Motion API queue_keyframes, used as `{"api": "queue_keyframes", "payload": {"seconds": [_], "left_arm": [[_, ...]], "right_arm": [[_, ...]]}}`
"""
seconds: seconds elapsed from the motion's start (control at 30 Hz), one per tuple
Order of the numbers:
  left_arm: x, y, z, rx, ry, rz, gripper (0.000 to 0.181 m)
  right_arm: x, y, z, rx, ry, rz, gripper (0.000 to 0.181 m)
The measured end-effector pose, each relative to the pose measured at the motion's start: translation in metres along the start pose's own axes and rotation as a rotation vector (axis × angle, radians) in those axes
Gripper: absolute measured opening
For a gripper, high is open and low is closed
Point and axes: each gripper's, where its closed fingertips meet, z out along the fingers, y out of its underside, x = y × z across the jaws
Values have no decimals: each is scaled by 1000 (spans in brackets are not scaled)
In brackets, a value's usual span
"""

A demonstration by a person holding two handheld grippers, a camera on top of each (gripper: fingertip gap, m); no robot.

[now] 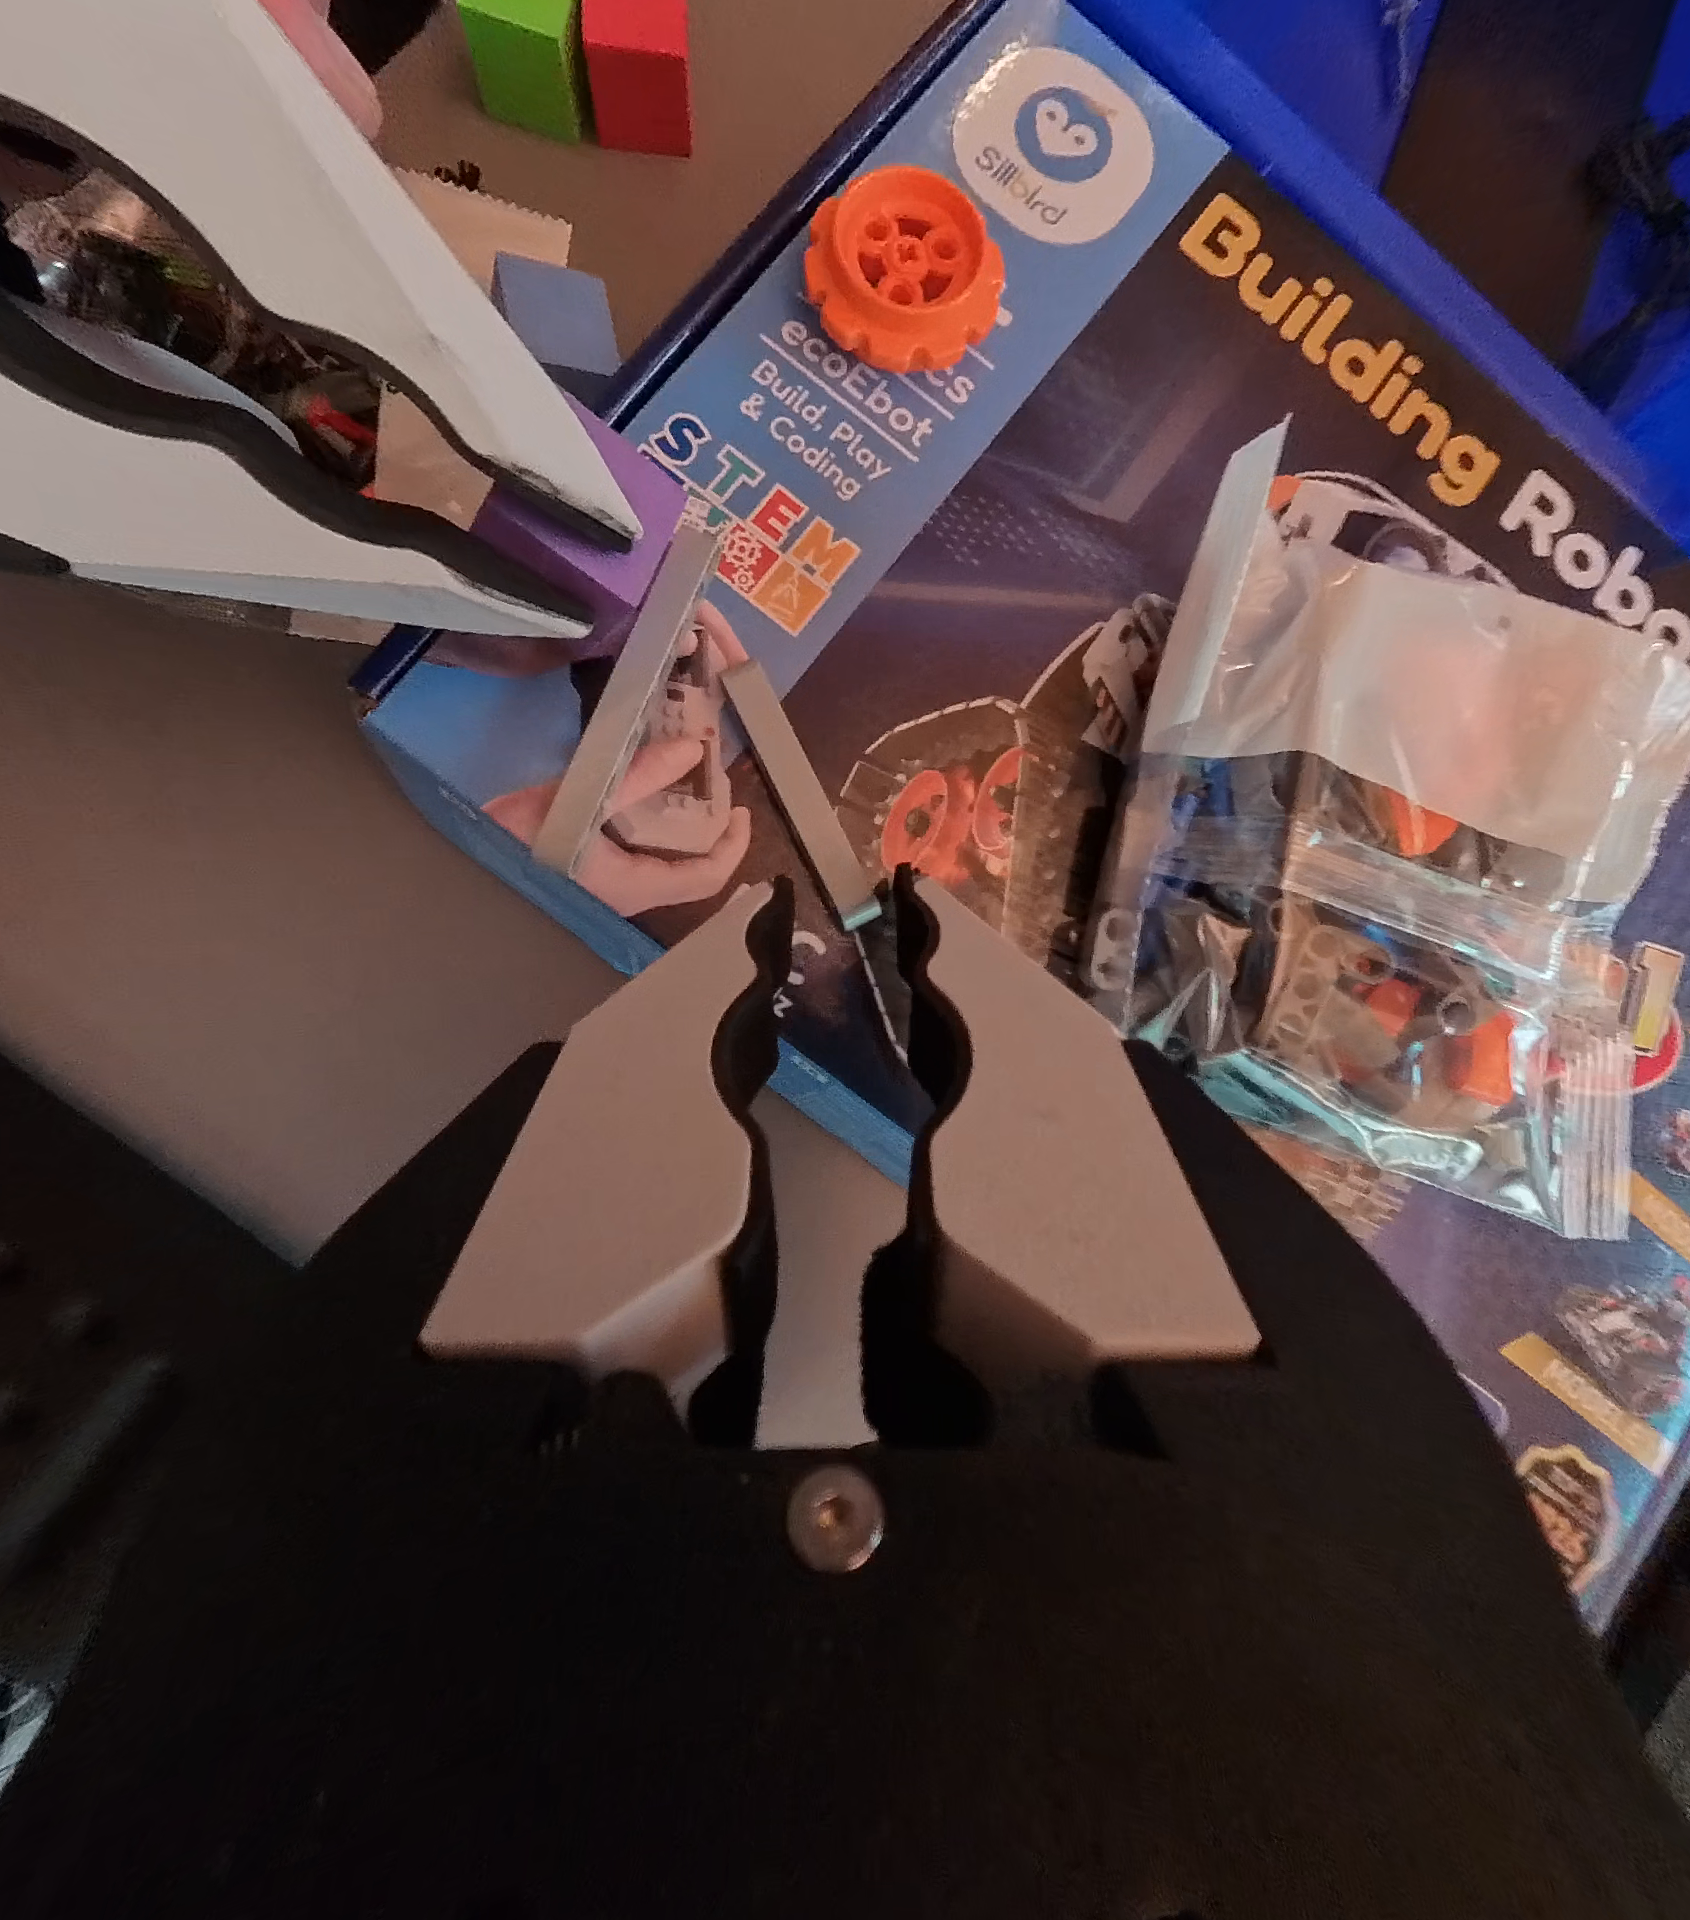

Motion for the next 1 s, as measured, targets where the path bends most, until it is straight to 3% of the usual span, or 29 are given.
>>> {"api": "queue_keyframes", "payload": {"seconds": [0.2, 1.0], "left_arm": [[-2, 3, 0, -4, -5, -4, 10], [-5, -10, -1, 37, 4, -33, 10]], "right_arm": [[-20, -4, 3, 9, -102, 23, 11], [-30, -7, 3, 63, -142, 76, 12]]}}
